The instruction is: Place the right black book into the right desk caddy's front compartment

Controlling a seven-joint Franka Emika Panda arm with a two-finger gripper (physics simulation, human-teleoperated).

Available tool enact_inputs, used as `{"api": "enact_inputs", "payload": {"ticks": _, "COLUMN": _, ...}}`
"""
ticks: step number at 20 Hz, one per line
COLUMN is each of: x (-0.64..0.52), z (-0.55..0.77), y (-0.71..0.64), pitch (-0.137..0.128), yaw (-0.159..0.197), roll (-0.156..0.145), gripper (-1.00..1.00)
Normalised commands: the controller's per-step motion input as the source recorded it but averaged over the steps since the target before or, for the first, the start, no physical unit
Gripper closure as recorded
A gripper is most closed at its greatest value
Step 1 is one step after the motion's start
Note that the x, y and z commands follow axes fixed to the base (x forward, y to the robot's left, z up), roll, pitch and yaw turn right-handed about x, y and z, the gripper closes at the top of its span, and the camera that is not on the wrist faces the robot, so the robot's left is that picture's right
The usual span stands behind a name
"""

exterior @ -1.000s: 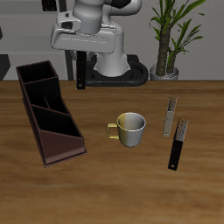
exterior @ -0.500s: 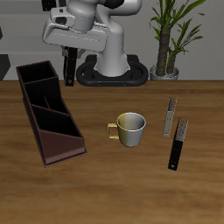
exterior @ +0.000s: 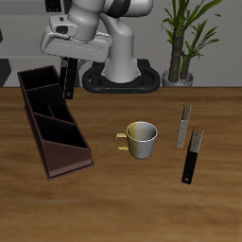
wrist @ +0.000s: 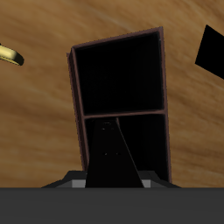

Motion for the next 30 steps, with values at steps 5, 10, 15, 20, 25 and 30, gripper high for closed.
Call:
{"api": "enact_inputs", "payload": {"ticks": 5, "x": 0.08, "z": -0.12, "y": 0.09, "pitch": 0.012, "yaw": 0.038, "roll": 0.018, "gripper": 1.00}}
{"api": "enact_inputs", "payload": {"ticks": 10, "x": 0.00, "z": -0.13, "y": 0.07, "pitch": 0.021, "yaw": 0.005, "roll": 0.015, "gripper": 1.00}}
{"api": "enact_inputs", "payload": {"ticks": 15, "x": -0.02, "z": -0.10, "y": 0.00, "pitch": 0.015, "yaw": 0.008, "roll": 0.008, "gripper": 1.00}}
{"api": "enact_inputs", "payload": {"ticks": 20, "x": -0.01, "z": -0.15, "y": -0.14, "pitch": 0.020, "yaw": -0.004, "roll": -0.022, "gripper": 1.00}}
{"api": "enact_inputs", "payload": {"ticks": 25, "x": -0.03, "z": -0.08, "y": -0.08, "pitch": 0.010, "yaw": -0.015, "roll": -0.016, "gripper": 1.00}}
{"api": "enact_inputs", "payload": {"ticks": 30, "x": 0.02, "z": -0.10, "y": -0.03, "pitch": 0.011, "yaw": -0.005, "roll": -0.001, "gripper": 1.00}}
